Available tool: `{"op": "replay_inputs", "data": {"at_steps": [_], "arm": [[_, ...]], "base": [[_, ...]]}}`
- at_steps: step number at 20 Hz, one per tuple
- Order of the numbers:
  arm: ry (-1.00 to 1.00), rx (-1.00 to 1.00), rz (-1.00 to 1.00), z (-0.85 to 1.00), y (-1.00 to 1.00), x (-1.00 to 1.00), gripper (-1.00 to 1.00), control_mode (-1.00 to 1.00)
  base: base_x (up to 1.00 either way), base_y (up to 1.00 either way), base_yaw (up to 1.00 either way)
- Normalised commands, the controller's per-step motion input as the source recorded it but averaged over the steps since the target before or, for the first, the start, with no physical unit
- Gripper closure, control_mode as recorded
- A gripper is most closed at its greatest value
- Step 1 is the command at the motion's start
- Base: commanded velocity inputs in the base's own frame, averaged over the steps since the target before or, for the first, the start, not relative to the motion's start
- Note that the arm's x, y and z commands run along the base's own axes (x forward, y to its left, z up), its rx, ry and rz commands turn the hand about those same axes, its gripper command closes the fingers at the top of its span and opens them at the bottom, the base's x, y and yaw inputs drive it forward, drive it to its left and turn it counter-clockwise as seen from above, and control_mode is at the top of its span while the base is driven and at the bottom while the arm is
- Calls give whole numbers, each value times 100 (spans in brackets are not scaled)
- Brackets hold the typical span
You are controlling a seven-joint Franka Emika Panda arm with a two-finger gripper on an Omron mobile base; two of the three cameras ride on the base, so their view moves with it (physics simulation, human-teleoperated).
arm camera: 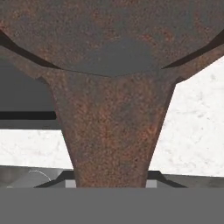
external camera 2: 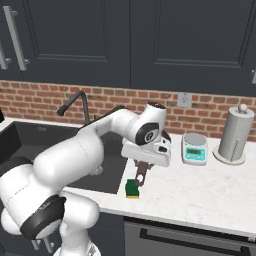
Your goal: Pick the pan and sponge and place them into the sink. Then turn on the water.
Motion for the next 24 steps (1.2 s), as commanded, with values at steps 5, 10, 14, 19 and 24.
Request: {"op": "replay_inputs", "data": {"at_steps": [5,10,14,19,24], "arm": [[0,-2,25,0,74,-8,100,-100],[4,-2,27,0,72,0,100,-100],[5,0,31,0,56,0,100,-100],[2,0,23,-1,23,17,100,-100],[3,0,11,-8,38,43,100,-100]], "base": [[0,0,0],[0,0,0],[0,0,0],[0,0,0],[0,0,0]]}}
